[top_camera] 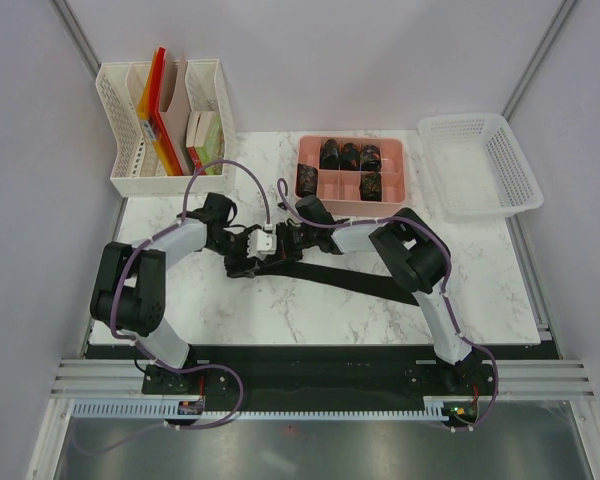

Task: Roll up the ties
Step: Roll the tie at the center of the board.

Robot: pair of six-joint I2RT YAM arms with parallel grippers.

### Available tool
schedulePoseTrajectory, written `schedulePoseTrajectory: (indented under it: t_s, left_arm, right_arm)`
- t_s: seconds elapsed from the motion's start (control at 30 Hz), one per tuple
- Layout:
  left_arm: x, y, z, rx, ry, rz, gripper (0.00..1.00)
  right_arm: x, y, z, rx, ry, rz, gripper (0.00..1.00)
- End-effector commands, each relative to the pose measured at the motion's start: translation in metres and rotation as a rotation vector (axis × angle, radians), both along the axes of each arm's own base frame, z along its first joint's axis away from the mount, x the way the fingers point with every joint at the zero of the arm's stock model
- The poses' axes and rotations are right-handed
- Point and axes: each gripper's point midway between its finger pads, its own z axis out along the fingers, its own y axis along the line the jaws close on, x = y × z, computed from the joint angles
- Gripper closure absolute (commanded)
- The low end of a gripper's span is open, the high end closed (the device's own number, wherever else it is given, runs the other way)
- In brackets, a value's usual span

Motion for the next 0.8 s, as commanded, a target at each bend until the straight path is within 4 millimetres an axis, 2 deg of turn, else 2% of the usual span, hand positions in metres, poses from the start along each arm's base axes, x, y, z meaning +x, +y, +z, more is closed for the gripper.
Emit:
schedulePoseTrajectory:
  t_s: [0.0,0.07,0.1,0.2,0.3,0.37,0.4,0.43,0.53,0.67,0.77]
  left_arm:
    - [0.014,0.002,-0.004,0.023,-0.022,0.041,0.40]
    - [0.018,0.005,-0.004,0.035,-0.026,0.054,0.49]
    - [0.020,0.004,-0.002,0.029,-0.031,0.057,0.57]
    - [0.018,0.001,0.002,0.009,-0.029,0.044,0.70]
    - [0.015,0.000,0.003,0.004,-0.018,0.035,0.74]
    - [0.013,0.002,0.001,0.010,-0.011,0.038,0.69]
    - [0.012,0.002,0.001,0.010,-0.013,0.034,0.55]
    - [0.010,0.003,-0.001,0.013,-0.006,0.030,0.48]
    - [0.005,0.005,-0.006,0.023,0.001,0.018,0.36]
    - [0.005,0.010,-0.013,0.048,0.015,0.020,0.33]
    - [0.007,0.010,-0.012,0.054,0.011,0.022,0.45]
  right_arm:
    - [-0.001,-0.011,-0.022,-0.081,0.006,-0.016,1.00]
    - [-0.001,-0.011,-0.021,-0.080,0.005,-0.016,1.00]
    - [-0.001,-0.011,-0.021,-0.079,0.002,-0.014,1.00]
    - [0.000,-0.010,-0.018,-0.074,-0.007,-0.011,1.00]
    - [0.001,-0.011,-0.018,-0.075,-0.010,-0.008,1.00]
    - [0.000,-0.011,-0.018,-0.077,-0.017,-0.006,1.00]
    - [0.000,-0.012,-0.020,-0.084,-0.015,-0.008,1.00]
    - [0.001,-0.013,-0.021,-0.085,-0.018,-0.007,1.00]
    - [0.001,-0.014,-0.024,-0.102,-0.020,-0.002,1.00]
    - [0.000,-0.017,-0.031,-0.122,-0.019,0.001,1.00]
    - [-0.002,-0.018,-0.034,-0.134,-0.021,0.011,1.00]
